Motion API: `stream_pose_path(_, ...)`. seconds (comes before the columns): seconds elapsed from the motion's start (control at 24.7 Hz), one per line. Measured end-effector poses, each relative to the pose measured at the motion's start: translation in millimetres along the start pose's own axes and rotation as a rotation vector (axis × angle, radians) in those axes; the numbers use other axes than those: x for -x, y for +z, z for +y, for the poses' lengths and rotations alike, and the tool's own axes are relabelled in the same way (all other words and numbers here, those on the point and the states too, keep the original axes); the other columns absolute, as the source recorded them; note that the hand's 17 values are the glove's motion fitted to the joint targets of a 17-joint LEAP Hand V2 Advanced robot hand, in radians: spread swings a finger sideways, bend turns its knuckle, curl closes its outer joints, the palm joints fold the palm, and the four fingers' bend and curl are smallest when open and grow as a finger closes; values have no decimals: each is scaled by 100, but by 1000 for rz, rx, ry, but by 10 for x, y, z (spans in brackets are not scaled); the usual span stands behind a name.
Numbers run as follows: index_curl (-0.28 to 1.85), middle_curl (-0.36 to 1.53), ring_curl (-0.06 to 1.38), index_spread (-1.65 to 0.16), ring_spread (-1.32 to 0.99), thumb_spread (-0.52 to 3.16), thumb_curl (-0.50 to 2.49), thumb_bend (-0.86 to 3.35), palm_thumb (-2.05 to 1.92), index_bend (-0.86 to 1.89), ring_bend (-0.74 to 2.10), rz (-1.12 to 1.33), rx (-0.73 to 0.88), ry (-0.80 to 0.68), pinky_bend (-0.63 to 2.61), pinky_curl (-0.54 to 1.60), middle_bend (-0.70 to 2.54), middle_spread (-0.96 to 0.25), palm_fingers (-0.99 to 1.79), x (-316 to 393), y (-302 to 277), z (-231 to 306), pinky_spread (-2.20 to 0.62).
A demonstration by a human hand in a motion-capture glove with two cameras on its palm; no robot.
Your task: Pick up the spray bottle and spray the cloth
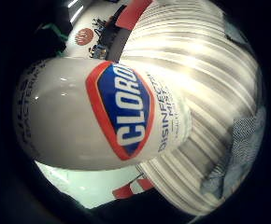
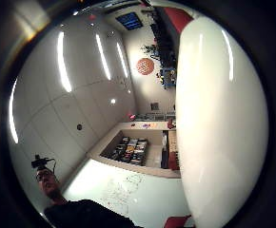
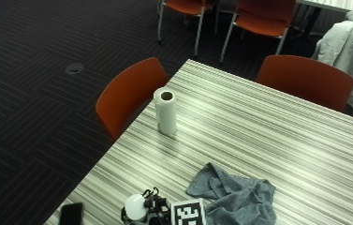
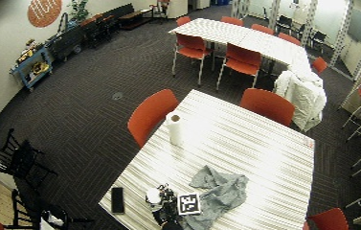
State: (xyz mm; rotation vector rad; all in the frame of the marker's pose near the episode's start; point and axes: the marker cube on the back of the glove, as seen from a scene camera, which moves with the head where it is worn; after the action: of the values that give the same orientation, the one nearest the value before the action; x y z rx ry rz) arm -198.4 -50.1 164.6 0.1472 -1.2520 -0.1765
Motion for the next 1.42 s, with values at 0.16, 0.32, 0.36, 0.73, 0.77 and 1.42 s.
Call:
stream_pose_path(0.16,61,58,53,-15,-4,64,76,-1,123,16,37,20,-4,45,14,27,36,2,79,-55,-16,5,7)
stream_pose_path(0.32,60,58,53,-14,-3,68,75,0,123,16,37,57,-7,123,14,27,35,3,78,-163,-33,35,7)
stream_pose_path(0.36,59,57,53,-14,-2,70,75,0,123,16,38,60,-5,129,14,27,35,3,77,-166,-32,39,7)
stream_pose_path(0.73,49,50,51,-24,-1,84,69,-4,111,7,29,71,39,123,35,35,17,1,23,-132,-1,61,12)
stream_pose_path(0.77,46,49,50,-25,-1,85,68,-4,110,6,28,49,44,94,35,35,18,1,23,-117,9,56,12)
stream_pose_path(1.42,34,45,44,-29,1,93,61,-2,105,12,31,22,132,102,37,36,20,-1,23,77,173,330,14)
